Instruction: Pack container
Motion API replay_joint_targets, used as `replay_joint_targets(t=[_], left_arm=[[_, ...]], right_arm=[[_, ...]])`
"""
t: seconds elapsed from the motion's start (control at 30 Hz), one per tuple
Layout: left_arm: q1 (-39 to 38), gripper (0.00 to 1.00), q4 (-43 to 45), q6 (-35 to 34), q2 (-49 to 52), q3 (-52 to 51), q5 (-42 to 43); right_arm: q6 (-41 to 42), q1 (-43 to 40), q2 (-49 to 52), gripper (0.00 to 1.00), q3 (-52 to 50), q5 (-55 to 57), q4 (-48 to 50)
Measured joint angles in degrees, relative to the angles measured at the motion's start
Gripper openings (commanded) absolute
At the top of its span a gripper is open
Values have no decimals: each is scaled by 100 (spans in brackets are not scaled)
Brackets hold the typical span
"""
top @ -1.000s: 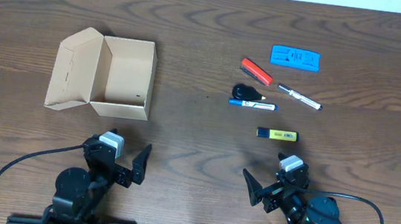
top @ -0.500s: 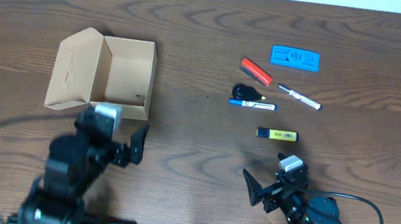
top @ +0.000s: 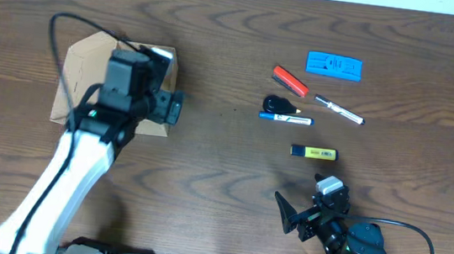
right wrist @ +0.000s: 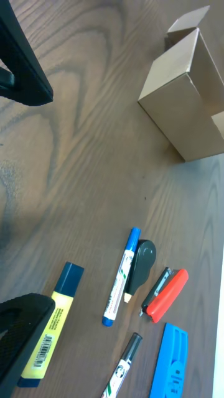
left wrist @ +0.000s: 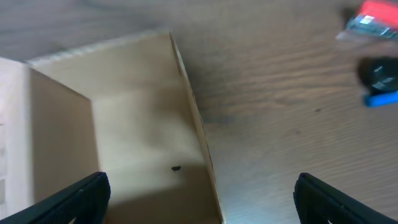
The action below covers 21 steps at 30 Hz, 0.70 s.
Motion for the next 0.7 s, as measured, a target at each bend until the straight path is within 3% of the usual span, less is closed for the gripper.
replay_joint_targets(t=[0.33,0.4,0.47,0.57,0.6,0.7], left_arm=[[0,95,284,92,1228,0,0],[0,99,367,94,1351,0,-2],[0,79,424,87,1467,0,-7],[0,27,485,127,1644,0,-20],[0,6,492,136,1703,0,-24],[0,6,494,173,1834,0,-24]], right_arm=[[0,0,-2,99,2,0,0],[0,0,-2,99,0,0,0],[0,0,-2,99,2,0,0],[0,0,-2,99,0,0,0],[0,0,-2,99,2,0,0],[0,0,-2,99,2,0,0]])
